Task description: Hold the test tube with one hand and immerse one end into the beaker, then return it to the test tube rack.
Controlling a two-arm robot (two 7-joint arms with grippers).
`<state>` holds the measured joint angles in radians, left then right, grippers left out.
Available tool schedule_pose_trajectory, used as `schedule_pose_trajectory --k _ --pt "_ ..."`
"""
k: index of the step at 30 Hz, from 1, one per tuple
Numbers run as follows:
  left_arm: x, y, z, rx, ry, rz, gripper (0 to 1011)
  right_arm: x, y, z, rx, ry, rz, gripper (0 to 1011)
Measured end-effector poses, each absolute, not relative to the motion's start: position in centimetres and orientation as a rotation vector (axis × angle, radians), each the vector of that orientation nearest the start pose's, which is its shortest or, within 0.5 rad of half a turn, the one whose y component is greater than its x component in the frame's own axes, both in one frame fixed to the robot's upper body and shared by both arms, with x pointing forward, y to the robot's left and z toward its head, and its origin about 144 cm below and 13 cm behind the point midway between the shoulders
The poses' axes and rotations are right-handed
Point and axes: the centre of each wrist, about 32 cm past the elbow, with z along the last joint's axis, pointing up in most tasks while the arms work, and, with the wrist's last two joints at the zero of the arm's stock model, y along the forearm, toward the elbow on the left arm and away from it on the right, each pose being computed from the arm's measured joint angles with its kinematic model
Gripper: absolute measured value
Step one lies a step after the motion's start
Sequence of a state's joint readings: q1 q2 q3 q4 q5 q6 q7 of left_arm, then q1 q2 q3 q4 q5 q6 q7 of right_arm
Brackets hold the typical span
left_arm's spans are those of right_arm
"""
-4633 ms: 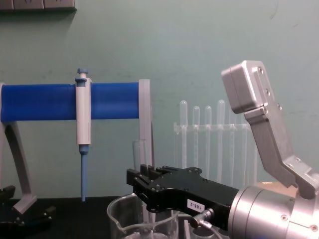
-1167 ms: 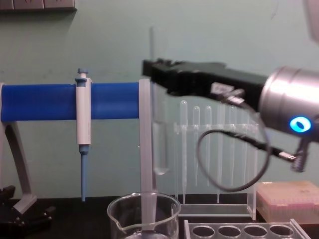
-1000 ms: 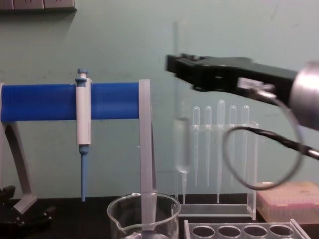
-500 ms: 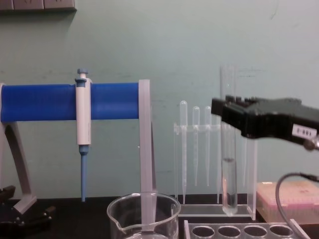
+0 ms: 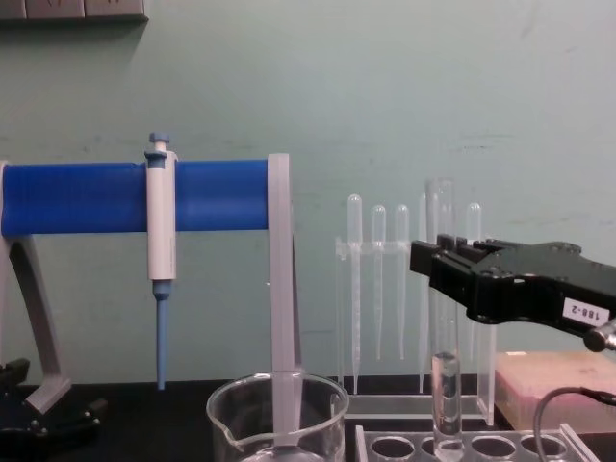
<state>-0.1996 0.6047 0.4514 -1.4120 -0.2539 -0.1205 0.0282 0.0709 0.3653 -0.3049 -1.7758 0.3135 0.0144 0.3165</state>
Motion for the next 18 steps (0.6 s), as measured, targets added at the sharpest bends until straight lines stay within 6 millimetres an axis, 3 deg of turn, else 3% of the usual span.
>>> schedule_pose_trajectory --k 18 --pt "48.9 31.0 114.0 0.304 -0.285 1.248 1000 45.7 -21.9 119.9 0.03 -0.121 -0.91 226"
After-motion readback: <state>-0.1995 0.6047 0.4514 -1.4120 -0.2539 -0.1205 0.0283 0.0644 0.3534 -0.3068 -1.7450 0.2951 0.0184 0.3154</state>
